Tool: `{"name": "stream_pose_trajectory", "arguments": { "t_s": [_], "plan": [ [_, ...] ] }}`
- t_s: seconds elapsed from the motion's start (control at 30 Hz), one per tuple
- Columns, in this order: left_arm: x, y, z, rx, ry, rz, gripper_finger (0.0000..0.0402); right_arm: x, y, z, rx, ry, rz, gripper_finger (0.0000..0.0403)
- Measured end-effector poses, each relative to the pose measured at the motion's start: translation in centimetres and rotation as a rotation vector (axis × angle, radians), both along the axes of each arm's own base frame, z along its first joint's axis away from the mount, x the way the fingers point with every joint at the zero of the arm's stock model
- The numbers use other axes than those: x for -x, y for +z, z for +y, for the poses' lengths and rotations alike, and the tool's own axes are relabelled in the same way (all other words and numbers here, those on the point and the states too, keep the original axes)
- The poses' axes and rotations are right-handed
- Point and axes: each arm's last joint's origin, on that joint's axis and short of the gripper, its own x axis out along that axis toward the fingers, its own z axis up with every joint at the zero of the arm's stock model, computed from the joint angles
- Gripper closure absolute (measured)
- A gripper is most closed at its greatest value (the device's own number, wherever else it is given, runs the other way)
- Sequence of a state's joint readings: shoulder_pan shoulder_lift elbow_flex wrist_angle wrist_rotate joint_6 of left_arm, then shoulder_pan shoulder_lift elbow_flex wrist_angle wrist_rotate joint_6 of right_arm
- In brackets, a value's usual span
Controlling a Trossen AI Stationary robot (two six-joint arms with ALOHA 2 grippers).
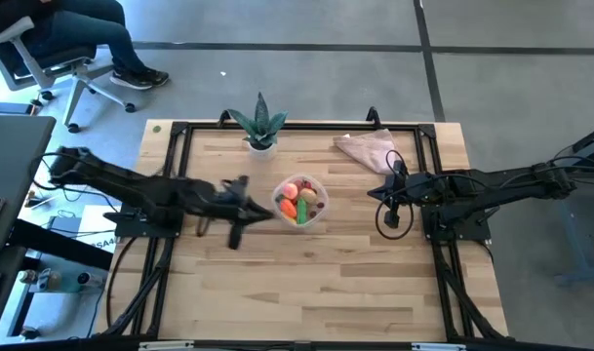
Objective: Pick and placing Produce into tupperware
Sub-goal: Return to Home Position
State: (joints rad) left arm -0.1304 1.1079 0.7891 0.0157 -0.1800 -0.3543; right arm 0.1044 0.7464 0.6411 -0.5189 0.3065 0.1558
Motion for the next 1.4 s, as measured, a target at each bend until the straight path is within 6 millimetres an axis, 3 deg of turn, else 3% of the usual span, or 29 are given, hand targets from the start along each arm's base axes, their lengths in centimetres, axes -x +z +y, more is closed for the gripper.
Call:
{"name": "stream_pose_trajectory", "arguments": {
  "t_s": [0.2,0.33,0.7,1.1,1.4],
  "plan": [
    [5.8,-0.7,0.9,0.0,0.021,-0.105,0.039,0.0,0.0,0.0,0.0,0.0,-0.003,0.0402],
    [8.5,-0.7,1.2,-0.012,-0.002,-0.177,0.039,0.0,0.0,0.0,-0.001,0.0,-0.006,0.0402],
    [14.2,-0.6,1.7,-0.091,-0.102,-0.371,0.039,0.0,0.0,0.0,0.0,0.0,-0.004,0.0402],
    [18.1,-0.8,2.0,-0.169,-0.135,-0.482,0.039,0.0,0.0,0.0,0.0,0.0,-0.004,0.0402],
    [16.8,-4.1,1.6,-0.211,-0.232,-0.53,0.039,0.0,0.0,0.0,0.0,0.0,-0.004,0.0402]
  ]
}}
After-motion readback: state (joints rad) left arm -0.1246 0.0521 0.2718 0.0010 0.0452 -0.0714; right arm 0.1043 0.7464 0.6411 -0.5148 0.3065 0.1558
